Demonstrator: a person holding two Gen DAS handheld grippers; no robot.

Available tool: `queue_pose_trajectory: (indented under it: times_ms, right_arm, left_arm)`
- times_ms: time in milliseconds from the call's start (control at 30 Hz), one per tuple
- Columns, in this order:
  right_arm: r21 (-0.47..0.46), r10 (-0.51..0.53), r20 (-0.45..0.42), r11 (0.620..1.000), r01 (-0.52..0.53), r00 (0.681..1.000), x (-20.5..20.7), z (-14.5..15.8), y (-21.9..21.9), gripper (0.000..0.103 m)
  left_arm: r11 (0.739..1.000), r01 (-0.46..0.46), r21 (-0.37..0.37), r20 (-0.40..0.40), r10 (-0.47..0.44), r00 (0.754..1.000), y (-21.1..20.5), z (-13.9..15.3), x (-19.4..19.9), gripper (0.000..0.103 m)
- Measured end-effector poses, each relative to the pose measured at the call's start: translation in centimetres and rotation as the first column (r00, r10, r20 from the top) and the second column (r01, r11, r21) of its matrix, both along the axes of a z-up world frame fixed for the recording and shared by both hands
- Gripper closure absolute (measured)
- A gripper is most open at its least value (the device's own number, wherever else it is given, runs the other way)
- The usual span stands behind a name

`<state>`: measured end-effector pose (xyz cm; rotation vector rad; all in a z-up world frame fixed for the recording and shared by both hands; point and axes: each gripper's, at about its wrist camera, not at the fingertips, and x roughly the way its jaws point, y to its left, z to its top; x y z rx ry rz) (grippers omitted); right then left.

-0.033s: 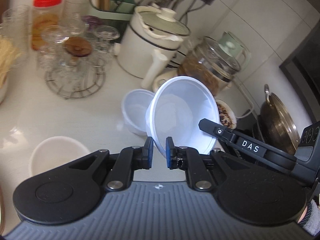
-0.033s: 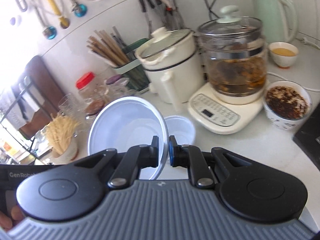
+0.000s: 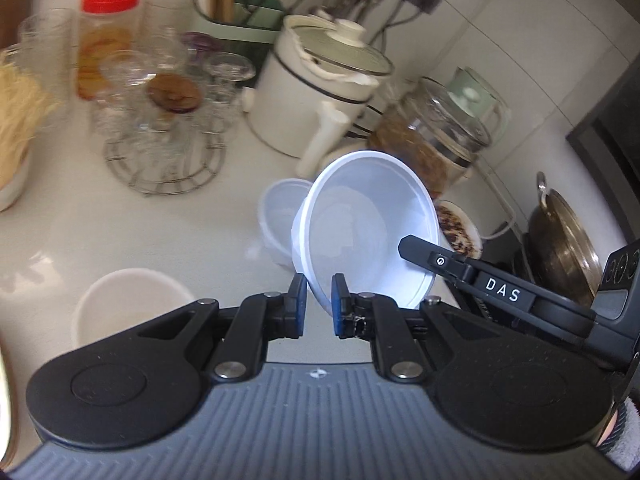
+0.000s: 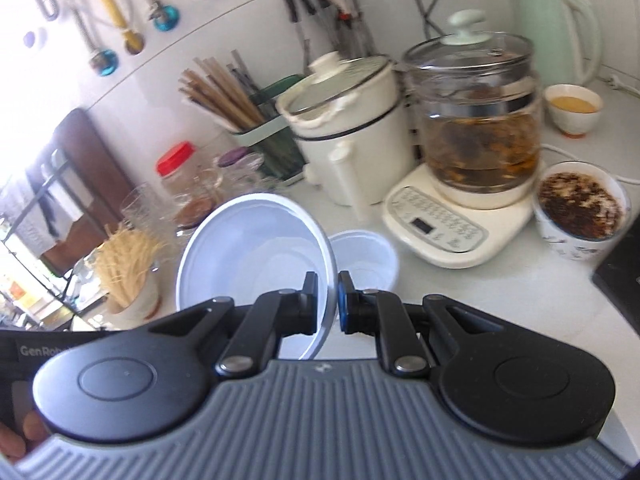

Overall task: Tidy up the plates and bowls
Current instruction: 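Lift the plastic bowl with both grippers and carry it over the ceramic bowl, then lower the plastic bowl into the ceramic bowl and open both grippers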

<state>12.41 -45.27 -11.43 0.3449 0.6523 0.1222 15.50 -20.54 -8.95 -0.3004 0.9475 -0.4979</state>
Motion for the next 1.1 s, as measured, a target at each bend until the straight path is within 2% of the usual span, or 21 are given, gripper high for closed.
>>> queue_pose_trajectory:
  times_ms: [367,733,900,1100]
  right_arm:
    - [0.029,0.174,-0.003,0.984,-0.174,0.985,1.4,0.0,5.2,0.091]
    - [-0.007,0.300,-0.066,0.953,-0.302,0.952,2.0,-1.9,10.1,0.091]
    - [-0.038,0.333,-0.090,0.941,-0.338,0.938,2.3,-2.7,11.9,0.090]
    - [-0.041,0.334,-0.158,0.938,-0.345,0.929,2.8,-4.4,12.7,0.090]
  left_arm:
    - [0.984,-0.173,0.033,-0.002,0.173,0.985,5.9,0.2,-2.5,0.088]
    - [0.955,-0.286,0.079,-0.060,0.291,0.955,9.8,-2.4,-4.6,0.088]
    - [0.948,-0.305,0.094,-0.093,0.313,0.945,10.6,-3.7,-4.6,0.088]
    - [0.949,-0.287,0.130,-0.142,0.304,0.942,10.9,-5.3,-3.9,0.088]
